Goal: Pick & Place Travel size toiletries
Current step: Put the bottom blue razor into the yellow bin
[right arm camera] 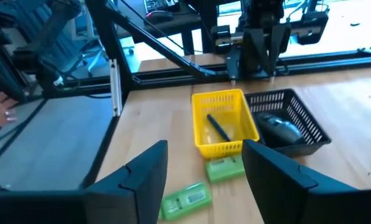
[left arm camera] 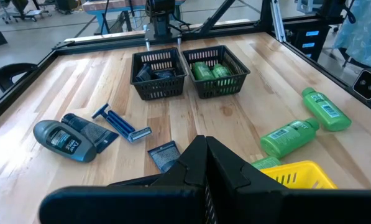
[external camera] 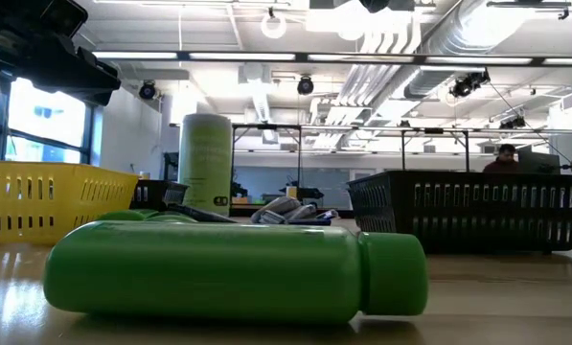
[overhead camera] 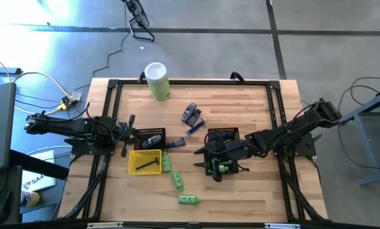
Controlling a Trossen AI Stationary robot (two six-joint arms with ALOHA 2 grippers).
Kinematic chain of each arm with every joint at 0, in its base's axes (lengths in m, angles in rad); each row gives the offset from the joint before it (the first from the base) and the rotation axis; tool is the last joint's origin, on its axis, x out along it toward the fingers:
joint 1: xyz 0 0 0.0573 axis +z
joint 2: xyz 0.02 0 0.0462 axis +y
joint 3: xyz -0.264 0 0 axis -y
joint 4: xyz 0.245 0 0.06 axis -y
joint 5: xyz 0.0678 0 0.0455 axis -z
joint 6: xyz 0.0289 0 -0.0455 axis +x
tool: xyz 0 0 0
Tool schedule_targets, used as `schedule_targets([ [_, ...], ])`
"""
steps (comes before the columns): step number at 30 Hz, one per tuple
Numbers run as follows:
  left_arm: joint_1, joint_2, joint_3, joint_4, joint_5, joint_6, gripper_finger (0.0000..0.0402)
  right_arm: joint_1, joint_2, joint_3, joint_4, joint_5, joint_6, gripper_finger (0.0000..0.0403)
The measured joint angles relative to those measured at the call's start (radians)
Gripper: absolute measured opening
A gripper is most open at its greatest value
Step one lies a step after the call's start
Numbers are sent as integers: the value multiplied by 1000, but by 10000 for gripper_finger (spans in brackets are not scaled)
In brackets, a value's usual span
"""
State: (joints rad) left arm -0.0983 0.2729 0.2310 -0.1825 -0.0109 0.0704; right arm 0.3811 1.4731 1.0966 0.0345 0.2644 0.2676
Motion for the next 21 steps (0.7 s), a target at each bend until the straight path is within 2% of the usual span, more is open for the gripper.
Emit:
schedule_targets([
  [8,0,0,0,0,0,0,0,-46,0,0,0,57,-112,199],
  [16,0,0,0,0,0,0,0,-157,0,0,0,119,-277,196],
  [21,0,0,0,0,0,0,0,-220,0,0,-2,120,-291,191],
])
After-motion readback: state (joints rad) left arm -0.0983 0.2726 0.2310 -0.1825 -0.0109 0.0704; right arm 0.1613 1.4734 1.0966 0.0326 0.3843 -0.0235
